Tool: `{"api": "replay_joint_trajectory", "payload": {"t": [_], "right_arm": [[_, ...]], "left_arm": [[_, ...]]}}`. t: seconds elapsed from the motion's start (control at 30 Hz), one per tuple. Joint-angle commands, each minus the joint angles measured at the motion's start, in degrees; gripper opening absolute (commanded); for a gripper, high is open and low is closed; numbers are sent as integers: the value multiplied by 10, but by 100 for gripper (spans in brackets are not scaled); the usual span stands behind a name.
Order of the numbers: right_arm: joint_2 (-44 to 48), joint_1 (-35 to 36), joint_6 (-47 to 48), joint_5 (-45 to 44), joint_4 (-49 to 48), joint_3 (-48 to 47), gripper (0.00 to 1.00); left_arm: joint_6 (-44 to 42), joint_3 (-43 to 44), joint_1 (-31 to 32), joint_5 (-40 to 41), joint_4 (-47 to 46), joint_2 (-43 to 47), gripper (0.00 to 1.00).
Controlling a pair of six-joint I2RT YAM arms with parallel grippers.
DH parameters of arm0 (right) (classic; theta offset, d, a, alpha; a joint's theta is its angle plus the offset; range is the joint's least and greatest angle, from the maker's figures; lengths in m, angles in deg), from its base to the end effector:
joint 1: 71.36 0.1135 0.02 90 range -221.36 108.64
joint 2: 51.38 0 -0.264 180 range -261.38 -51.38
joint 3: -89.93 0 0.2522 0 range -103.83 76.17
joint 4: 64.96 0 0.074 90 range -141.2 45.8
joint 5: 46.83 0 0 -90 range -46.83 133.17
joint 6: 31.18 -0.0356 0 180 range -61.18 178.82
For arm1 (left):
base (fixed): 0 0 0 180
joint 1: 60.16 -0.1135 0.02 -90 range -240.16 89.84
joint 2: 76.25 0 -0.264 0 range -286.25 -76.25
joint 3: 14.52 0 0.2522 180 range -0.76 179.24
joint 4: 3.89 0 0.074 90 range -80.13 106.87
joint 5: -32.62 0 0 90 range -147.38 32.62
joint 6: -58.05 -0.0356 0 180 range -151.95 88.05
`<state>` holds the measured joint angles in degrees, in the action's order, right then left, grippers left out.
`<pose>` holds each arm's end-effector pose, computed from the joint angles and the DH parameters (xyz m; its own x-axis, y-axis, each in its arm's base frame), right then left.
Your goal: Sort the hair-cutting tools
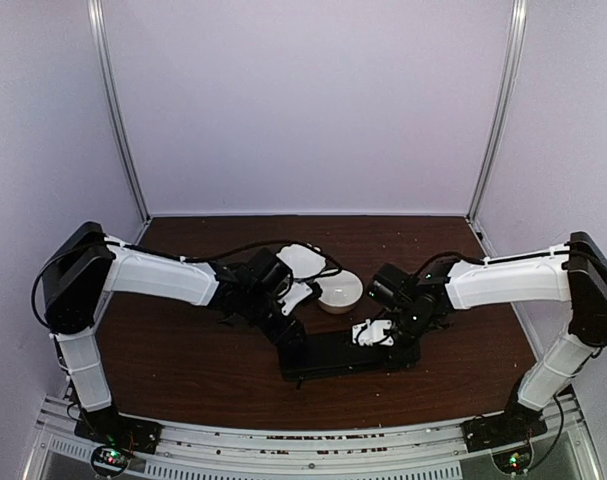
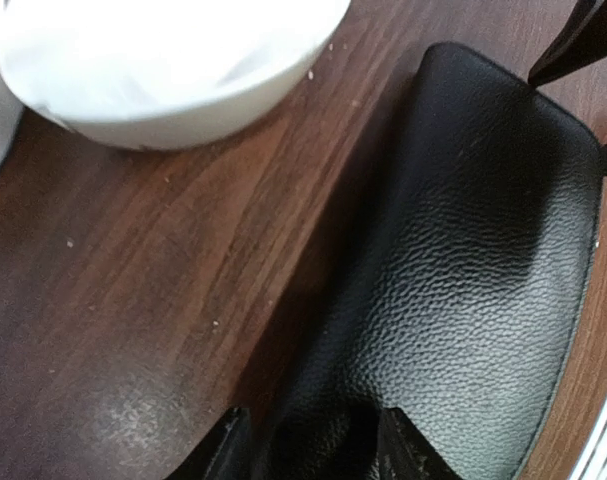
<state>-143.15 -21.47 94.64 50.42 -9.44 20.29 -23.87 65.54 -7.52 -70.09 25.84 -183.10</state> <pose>0.1803 0.2210 0.1756 -0.0561 -0.9678 -0.2456 -0.9976 0.0642 -0.0252 0.2254 -0.3081 0.1618 -0.6204 0.5867 -0.5204 0.7694 0.5837 -0.2592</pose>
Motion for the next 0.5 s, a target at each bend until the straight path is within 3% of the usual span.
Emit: {"api": "replay_joint_trajectory", "payload": {"t": [0.0,0.33,0.47], "right_arm": [[-32,0,-2,-26,-24,-7,67],[-116,14,7,25,-23,-100,62],[-161,40,11,27,-7,-166,61]], "left_arm": [[10,-10,-4,-63,-41,-5,44],[102,-160,6,-107,-113,103,34],[143,-202,45,-72,-120,149,33]]}}
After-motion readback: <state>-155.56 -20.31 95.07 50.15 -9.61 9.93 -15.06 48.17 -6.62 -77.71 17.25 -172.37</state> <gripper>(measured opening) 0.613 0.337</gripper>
